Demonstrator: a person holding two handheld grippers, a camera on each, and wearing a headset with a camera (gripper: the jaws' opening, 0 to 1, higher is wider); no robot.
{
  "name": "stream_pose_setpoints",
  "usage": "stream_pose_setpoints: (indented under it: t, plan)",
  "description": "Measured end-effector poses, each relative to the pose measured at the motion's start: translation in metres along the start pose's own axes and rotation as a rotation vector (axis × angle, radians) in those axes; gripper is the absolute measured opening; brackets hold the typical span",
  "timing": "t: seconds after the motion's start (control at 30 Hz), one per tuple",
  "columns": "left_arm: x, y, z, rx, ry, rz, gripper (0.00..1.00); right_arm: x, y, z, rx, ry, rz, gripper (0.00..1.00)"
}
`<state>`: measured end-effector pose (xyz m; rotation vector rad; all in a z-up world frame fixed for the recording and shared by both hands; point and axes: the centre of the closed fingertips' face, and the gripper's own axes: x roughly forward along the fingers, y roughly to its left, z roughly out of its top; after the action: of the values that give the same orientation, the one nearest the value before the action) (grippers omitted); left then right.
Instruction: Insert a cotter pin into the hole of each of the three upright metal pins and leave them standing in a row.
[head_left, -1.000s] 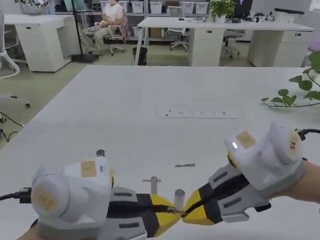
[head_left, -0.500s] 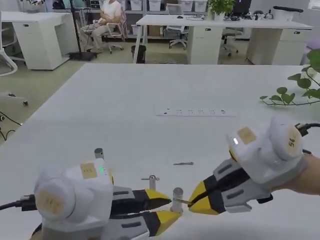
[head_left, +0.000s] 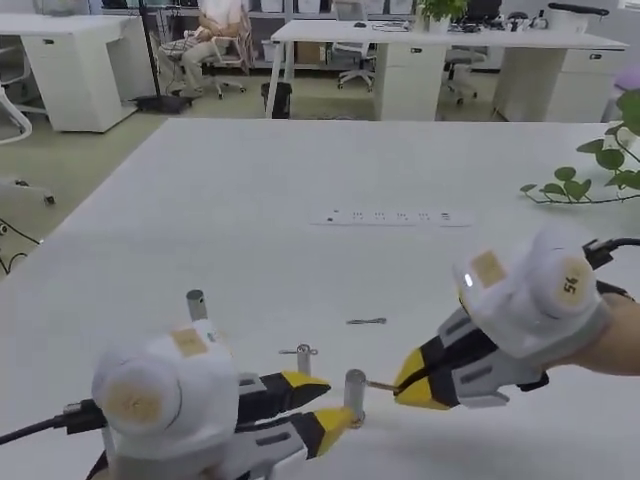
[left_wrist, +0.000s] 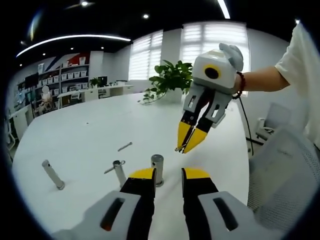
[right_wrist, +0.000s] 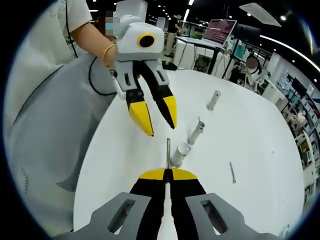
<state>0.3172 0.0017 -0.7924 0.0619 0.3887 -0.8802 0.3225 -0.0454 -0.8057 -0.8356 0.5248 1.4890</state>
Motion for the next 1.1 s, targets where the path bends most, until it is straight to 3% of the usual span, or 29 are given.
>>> stream_pose_setpoints:
  t: [0.27, 0.6, 1.1]
  plan:
    - [0.012, 0.010, -0.005, -0.003, 0.030, 0.046, 0.22, 0.002, -0.009, -0.013, 0.003, 0.037, -0.017, 0.03]
    - [0.026, 0.013, -0.006, -0.020, 0.038, 0.065, 0.23, 0.008, -0.018, -0.026, -0.009, 0.085, -0.021, 0.03]
    - [0.039, 0.015, -0.015, -0.018, 0.075, 0.072, 0.19, 0.019, -0.021, -0.026, -0.041, 0.108, 0.000, 0.03]
